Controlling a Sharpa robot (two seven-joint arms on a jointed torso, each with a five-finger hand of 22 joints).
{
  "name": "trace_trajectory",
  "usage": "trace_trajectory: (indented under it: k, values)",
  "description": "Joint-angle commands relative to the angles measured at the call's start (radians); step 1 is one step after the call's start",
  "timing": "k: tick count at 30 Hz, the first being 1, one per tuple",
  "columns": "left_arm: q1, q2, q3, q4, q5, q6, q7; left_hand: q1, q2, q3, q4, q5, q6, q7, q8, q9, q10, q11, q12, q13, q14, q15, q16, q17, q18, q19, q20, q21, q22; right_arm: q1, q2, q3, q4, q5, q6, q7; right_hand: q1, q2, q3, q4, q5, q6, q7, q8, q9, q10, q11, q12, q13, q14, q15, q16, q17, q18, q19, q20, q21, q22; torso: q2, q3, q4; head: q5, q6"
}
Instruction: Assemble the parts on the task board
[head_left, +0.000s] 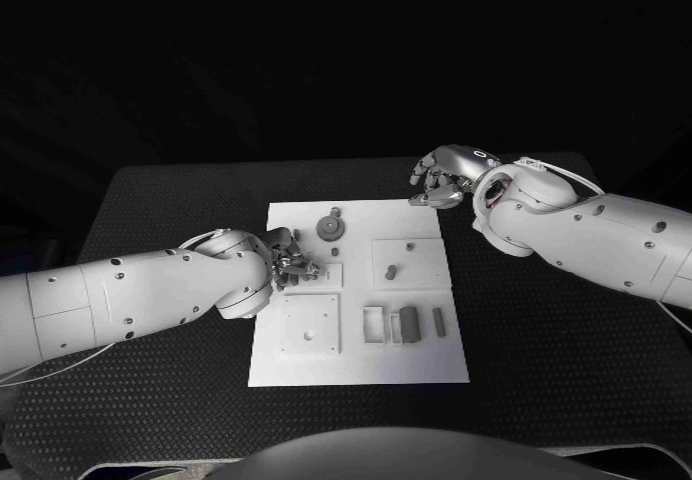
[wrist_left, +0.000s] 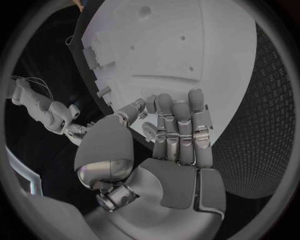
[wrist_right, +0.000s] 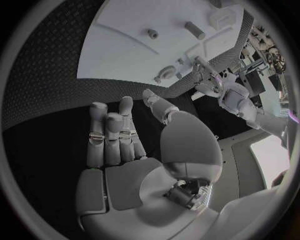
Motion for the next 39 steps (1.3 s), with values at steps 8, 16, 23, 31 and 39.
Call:
trace_trajectory:
  k: [8, 16, 23, 31, 39]
  values:
    - [-0.003, 0.0, -0.001, 0.006, 0.011, 0.01, 0.019, 0.005, -0.01, -0.002, 0.009, -0.007, 0.002, 0.0, -0.001, 0.002, -0.005, -0.005, 0.007, -0.001, -0.006, 0.001, 0.007, -0.001, 0.011, 0.006, -0.001, -0.005, 0.003, -0.001, -0.001, 0.0, 0.001, -0.003, 0.008, 0.008, -0.001, 0.004, 0.002, 0.006, 0.003, -0.001, 0.007, -0.007, -0.001, -0.008, 0.002, 0.004, -0.002, -0.006, -0.002, -0.004, 0.002, 0.044, 0.0, -0.009, -0.005, 0.017, 0.0, -0.0004, 0.0003, -0.001, 0.0]
    - [-0.003, 0.0, -0.001, 0.007, 0.033, 0.013, 0.024, 0.008, -0.01, -0.003, 0.011, -0.007, 0.003, 0.0, -0.001, 0.002, -0.005, -0.005, 0.008, -0.001, -0.006, 0.001, 0.009, -0.001, 0.011, 0.007, -0.001, -0.005, 0.004, -0.001, -0.001, 0.0, 0.001, -0.001, 0.009, 0.008, 0.0, 0.005, 0.001, 0.006, 0.003, -0.001, 0.007, -0.007, -0.001, -0.007, 0.002, 0.004, -0.002, -0.006, -0.002, -0.004, 0.002, 0.044, 0.0, -0.009, -0.005, 0.017, 0.0, -0.0001, 0.0002, -0.003, 0.0]
    - [-0.003, -0.001, -0.001, 0.012, 0.05, 0.007, 0.034, 0.009, -0.01, -0.004, 0.012, -0.007, 0.002, 0.0, 0.0, 0.002, -0.005, -0.005, 0.008, -0.001, -0.006, 0.0, 0.009, -0.001, 0.011, 0.007, -0.001, -0.005, 0.004, -0.002, -0.001, 0.0, 0.0, -0.001, 0.01, 0.008, 0.0, 0.005, 0.001, 0.006, 0.003, -0.001, 0.007, -0.007, -0.001, -0.008, 0.002, 0.004, -0.002, -0.006, -0.002, -0.004, 0.002, 0.044, 0.0, -0.009, -0.005, 0.017, 0.0, -0.0002, 0.0002, -0.003, 0.001]
    - [-0.003, -0.003, -0.001, 0.013, 0.063, 0.003, 0.04, 0.009, -0.01, -0.006, 0.014, -0.007, 0.003, 0.0, 0.0, 0.002, -0.005, -0.005, 0.009, 0.0, -0.007, 0.0, 0.009, -0.001, 0.011, 0.007, -0.001, -0.005, 0.005, -0.003, -0.001, 0.0, -0.001, -0.001, 0.013, 0.007, 0.0, 0.005, 0.001, 0.006, 0.003, -0.001, 0.007, -0.007, -0.001, -0.008, 0.002, 0.004, -0.002, -0.005, -0.002, -0.005, 0.002, 0.044, 0.0, -0.009, -0.005, 0.017, 0.0, -0.0004, -0.0001, -0.004, 0.001]
    - [-0.003, -0.006, -0.001, 0.011, 0.073, -0.002, 0.047, 0.011, -0.01, -0.006, 0.015, -0.007, 0.003, 0.0, 0.0, 0.003, -0.005, -0.005, 0.009, 0.0, -0.007, 0.0, 0.01, -0.001, 0.011, 0.007, -0.001, -0.005, 0.005, -0.003, -0.001, 0.0, -0.001, -0.001, 0.013, 0.007, 0.001, 0.005, 0.001, 0.005, 0.003, -0.001, 0.007, -0.007, -0.001, -0.008, 0.002, 0.004, -0.002, -0.005, -0.002, -0.005, 0.002, 0.044, 0.0, -0.009, -0.005, 0.018, 0.0, -0.0003, 0.0008, -0.004, 0.001]
